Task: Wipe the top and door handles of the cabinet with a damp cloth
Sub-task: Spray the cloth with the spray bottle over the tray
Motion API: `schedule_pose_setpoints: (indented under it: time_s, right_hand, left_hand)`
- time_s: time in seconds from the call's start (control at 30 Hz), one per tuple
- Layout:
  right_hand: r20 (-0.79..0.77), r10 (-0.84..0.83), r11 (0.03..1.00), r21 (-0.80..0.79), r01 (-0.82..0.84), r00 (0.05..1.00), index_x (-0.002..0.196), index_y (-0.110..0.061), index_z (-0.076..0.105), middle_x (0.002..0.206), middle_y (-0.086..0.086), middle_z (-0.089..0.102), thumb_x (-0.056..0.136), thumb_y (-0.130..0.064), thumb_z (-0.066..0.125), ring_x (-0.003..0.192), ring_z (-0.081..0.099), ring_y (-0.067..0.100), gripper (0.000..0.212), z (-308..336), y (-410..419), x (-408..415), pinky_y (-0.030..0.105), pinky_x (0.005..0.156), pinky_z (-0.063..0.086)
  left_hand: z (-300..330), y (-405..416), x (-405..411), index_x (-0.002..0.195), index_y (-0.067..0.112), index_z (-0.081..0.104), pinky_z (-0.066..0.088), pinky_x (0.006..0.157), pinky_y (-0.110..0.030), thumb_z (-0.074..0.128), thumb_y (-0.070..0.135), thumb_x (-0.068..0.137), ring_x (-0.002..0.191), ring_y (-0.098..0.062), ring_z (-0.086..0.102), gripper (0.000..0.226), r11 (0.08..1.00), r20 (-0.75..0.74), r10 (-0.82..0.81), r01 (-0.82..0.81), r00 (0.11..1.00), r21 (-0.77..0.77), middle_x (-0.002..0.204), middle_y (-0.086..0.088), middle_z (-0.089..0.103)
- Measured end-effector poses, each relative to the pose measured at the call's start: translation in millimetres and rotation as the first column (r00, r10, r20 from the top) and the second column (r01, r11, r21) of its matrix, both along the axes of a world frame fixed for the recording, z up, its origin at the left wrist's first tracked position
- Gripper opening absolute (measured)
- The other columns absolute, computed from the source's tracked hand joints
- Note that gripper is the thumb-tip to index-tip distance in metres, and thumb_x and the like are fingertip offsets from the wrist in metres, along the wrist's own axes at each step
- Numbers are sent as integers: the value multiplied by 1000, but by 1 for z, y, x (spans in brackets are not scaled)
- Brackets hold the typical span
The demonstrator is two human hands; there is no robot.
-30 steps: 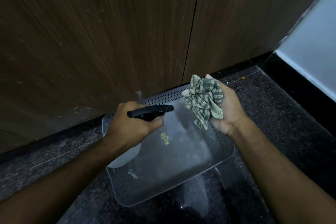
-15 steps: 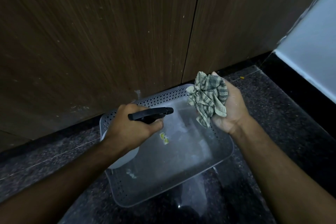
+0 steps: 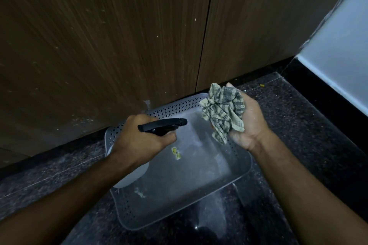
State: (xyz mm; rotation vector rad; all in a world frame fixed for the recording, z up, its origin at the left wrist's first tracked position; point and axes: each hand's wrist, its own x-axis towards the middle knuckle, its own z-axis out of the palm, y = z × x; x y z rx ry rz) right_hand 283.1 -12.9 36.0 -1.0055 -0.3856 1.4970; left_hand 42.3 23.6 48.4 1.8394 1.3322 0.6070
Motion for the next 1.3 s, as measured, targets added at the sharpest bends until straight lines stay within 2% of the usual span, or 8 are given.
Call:
schedule_pose_setpoints:
  time_s: [0.13,0.27,0.47,0.6,0.7,0.9,1.1,1.3]
  right_hand:
    - [-5,6,1000,-19,-6,1000,94,-14,76,93,12,74,99,-44,55,83,70,24,37,-4,1,-4,34,69,58]
    - [2,38,998,-40,-38,999,98,-11,75,98,17,73,98,-44,56,88,67,29,38,-8,3,-11,43,85,54]
    - [27,50,997,-61,-48,998,109,-9,71,107,20,70,95,-50,60,93,65,32,44,-9,4,-11,45,89,54]
    - [8,-3,999,-40,3,1000,107,-10,71,101,19,72,97,-47,58,88,67,30,41,-7,7,-3,40,78,58]
    - [24,-15,999,-39,16,1000,108,-10,72,103,19,71,96,-47,60,91,67,30,41,-9,7,-1,40,79,59]
    - [48,-5,997,-82,9,999,95,-16,78,101,16,72,96,-49,59,83,69,25,38,-14,5,-5,36,74,60]
    - [81,-5,995,-95,13,997,109,-14,74,111,20,71,96,-52,59,88,68,27,42,-13,5,-5,40,83,56]
    - [84,-31,994,-106,39,996,106,-16,76,111,18,72,95,-52,59,100,66,30,41,-11,4,2,49,99,49]
  left_hand:
    - [12,-2,7,63,16,73,46,43,-30,79,33,76,47,-14,61,23,999,95,-31,28,995,34,54,-1,66]
    - [26,-4,14,64,22,71,41,47,-19,76,28,82,39,0,52,20,996,192,-79,70,978,53,44,13,59]
    - [20,-3,18,50,11,59,27,37,-9,80,21,74,35,-3,43,33,997,118,-12,3,993,77,39,8,46]
    - [10,-4,12,52,11,60,34,40,-27,79,27,76,38,-6,43,35,991,105,-114,106,988,79,48,-6,51]
    - [6,-5,13,48,12,50,32,41,-28,76,28,73,37,-6,36,40,984,78,-161,154,984,87,41,1,40]
    - [5,-1,14,53,10,59,35,39,-20,78,27,74,36,-4,42,34,998,133,-36,28,990,61,40,7,46]
    - [6,8,12,56,20,68,44,41,-22,80,28,76,41,-3,56,24,998,117,31,-38,993,55,47,6,62]
    - [8,11,11,57,15,66,41,41,-28,78,25,77,38,-5,51,25,995,156,100,-99,983,-13,45,4,57]
